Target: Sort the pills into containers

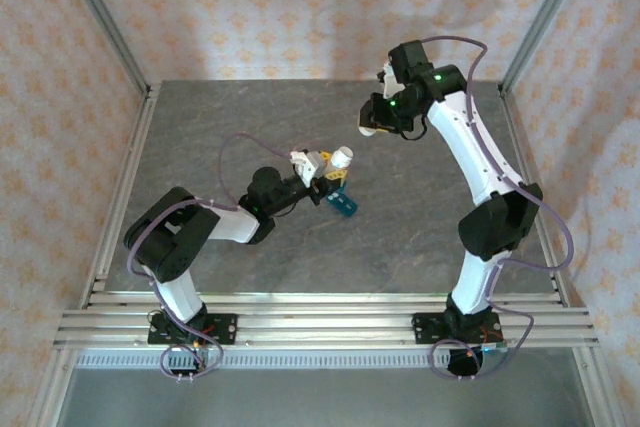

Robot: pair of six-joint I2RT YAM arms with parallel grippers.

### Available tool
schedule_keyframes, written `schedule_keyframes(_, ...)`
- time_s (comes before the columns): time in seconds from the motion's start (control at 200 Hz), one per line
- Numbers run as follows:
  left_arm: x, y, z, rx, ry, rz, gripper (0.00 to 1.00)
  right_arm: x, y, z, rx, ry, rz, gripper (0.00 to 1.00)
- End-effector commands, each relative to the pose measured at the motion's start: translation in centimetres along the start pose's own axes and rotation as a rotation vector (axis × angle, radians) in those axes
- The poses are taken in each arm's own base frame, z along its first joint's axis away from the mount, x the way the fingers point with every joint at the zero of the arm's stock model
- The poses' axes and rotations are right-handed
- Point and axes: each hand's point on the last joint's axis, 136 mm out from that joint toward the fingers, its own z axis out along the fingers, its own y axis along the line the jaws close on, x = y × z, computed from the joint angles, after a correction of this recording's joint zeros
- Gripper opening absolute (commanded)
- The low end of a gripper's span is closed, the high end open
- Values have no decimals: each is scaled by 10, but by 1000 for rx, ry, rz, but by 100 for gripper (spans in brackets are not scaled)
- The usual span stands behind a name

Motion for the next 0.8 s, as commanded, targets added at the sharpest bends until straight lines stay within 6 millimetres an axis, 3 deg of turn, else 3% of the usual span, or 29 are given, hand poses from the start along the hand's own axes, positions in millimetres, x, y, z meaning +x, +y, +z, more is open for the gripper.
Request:
schedule_keyframes(0.0, -18, 1, 1, 15, -68, 60, 0, 14, 16, -1, -72, 73, -51, 33)
schedule_keyframes(0.295, -21, -2, 0, 32, -75, 70, 0, 32, 33, -11, -184, 130, -151, 33)
schedule_keyframes(0.796, -32, -7, 1, 67, -97, 86, 0, 63, 33, -15, -247, 193, -255, 32)
